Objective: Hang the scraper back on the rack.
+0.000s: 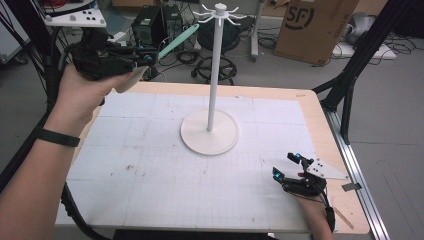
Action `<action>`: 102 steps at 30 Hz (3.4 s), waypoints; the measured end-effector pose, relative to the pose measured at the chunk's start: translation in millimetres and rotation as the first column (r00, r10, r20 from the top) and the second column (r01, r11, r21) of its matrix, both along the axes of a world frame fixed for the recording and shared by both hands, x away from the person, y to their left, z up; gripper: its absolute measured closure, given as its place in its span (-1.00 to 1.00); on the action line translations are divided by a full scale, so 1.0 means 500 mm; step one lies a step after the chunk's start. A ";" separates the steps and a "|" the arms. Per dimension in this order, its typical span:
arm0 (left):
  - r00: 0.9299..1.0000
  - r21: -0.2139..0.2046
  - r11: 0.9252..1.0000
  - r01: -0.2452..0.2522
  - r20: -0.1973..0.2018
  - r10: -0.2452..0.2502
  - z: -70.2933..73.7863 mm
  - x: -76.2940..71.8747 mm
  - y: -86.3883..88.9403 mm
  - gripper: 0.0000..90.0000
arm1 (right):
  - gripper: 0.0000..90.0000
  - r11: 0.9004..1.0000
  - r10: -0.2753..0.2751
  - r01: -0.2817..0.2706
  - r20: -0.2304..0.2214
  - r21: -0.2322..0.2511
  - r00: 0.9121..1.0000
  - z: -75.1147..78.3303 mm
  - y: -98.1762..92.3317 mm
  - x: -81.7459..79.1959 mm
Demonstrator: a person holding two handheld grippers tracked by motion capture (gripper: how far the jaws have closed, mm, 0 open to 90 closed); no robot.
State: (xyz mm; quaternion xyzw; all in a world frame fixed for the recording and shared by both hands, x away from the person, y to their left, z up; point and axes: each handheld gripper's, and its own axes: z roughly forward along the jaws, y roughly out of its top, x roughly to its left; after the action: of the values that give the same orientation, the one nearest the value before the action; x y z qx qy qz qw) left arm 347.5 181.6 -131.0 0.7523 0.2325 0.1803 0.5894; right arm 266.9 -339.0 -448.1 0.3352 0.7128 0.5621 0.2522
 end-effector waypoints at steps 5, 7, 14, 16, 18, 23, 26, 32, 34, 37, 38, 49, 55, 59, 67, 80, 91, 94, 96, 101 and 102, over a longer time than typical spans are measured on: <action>1.000 0.002 1.000 -0.003 -0.002 0.003 0.009 0.012 -0.003 0.79 | -0.59 1.000 0.001 -0.001 0.005 -0.002 1.000 0.000 0.000 0.001; 1.000 -0.001 1.000 -0.003 -0.001 0.003 0.012 0.016 -0.004 0.79 | -0.59 1.000 0.001 -0.001 0.004 -0.001 1.000 0.000 0.000 0.000; 1.000 0.010 1.000 -0.004 -0.006 0.004 0.010 0.025 -0.005 0.79 | -0.59 1.000 0.002 -0.002 0.003 -0.002 1.000 0.000 0.000 0.000; 1.000 0.004 1.000 -0.003 -0.010 0.003 0.009 0.027 -0.005 0.79 | -0.59 1.000 0.002 -0.002 0.005 -0.001 1.000 0.000 0.000 0.000; 1.000 0.007 1.000 0.000 -0.011 0.001 0.009 0.028 -0.006 0.79 | -0.59 1.000 0.002 -0.002 0.005 -0.002 1.000 0.000 0.000 0.000; 1.000 0.015 1.000 0.007 -0.014 -0.006 0.007 0.029 -0.011 0.79 | -0.58 1.000 0.002 -0.002 0.004 -0.003 1.000 0.000 0.000 0.000; 1.000 0.019 1.000 0.014 -0.014 -0.014 0.005 0.029 -0.018 0.79 | -0.58 1.000 0.002 -0.002 0.004 -0.003 1.000 0.000 0.000 0.000; 1.000 0.025 0.999 0.022 -0.016 -0.021 0.001 0.032 -0.030 0.79 | -0.58 1.000 0.002 -0.002 0.004 -0.003 1.000 0.000 0.000 0.000; 1.000 0.027 0.999 0.023 -0.018 -0.022 -0.001 0.034 -0.034 0.79 | -0.59 1.000 0.002 -0.002 0.004 -0.003 1.000 0.000 0.000 0.000; 1.000 0.039 0.999 0.025 -0.019 -0.025 -0.004 0.035 -0.040 0.78 | -0.58 1.000 0.002 -0.002 0.004 -0.003 1.000 0.000 0.000 0.000; 0.999 0.038 0.999 0.027 -0.020 -0.026 -0.005 0.036 -0.043 0.78 | -0.58 1.000 0.002 -0.002 0.005 -0.003 1.000 0.000 0.000 0.000; 1.000 0.080 0.997 0.003 -0.013 -0.002 -0.018 0.043 -0.061 0.78 | -0.58 1.000 0.002 -0.002 0.005 -0.003 1.000 0.000 0.000 0.000; 0.999 0.082 0.996 -0.026 -0.021 0.028 -0.022 0.047 -0.052 0.78 | -0.58 1.000 0.002 -0.002 0.005 -0.002 1.000 0.000 0.000 0.000; 0.999 0.078 0.996 -0.037 -0.031 0.040 -0.023 0.050 -0.049 0.78 | -0.58 1.000 0.001 -0.001 0.003 -0.001 1.000 0.000 0.001 0.000; 1.000 0.079 0.997 -0.022 -0.015 0.023 -0.037 0.044 -0.040 0.08 | -0.58 1.000 0.000 0.000 0.006 -0.003 1.000 0.000 0.001 0.000; 0.999 0.123 0.992 -0.039 0.037 0.035 -0.258 -0.027 0.106 -0.64 | -0.58 1.000 0.000 0.000 0.007 -0.004 1.000 0.000 0.000 0.000; 0.991 0.140 0.982 -0.130 0.049 0.124 -0.464 -0.101 0.214 -0.64 | -0.58 1.000 -0.008 0.008 0.008 -0.007 1.000 0.000 0.001 0.000; 0.990 0.098 0.985 -0.144 0.023 0.143 -0.505 -0.108 0.230 -0.64 | -0.58 1.000 -0.011 0.011 0.006 -0.007 1.000 0.000 0.001 0.000; 0.988 0.091 0.984 -0.152 0.018 0.151 -0.524 -0.109 0.236 -0.64 | -0.58 1.000 -0.011 0.011 0.006 -0.009 1.000 0.000 0.001 0.000; 0.987 0.130 0.978 -0.162 0.010 0.162 -0.562 -0.114 0.237 -0.64 | -0.58 1.000 -0.011 0.011 0.006 -0.008 1.000 0.000 0.001 0.000; 0.987 0.130 0.978 -0.162 0.010 0.162 -0.567 -0.115 0.237 -0.64 | -0.58 1.000 -0.010 0.010 0.005 -0.007 1.000 0.000 0.001 0.000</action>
State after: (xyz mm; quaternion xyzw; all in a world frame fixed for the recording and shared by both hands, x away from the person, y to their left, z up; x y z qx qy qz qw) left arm 289.9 300.1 -414.6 0.7678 0.2807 0.2423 0.5225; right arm 267.1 -338.5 -448.2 0.3364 0.7125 0.5591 0.2581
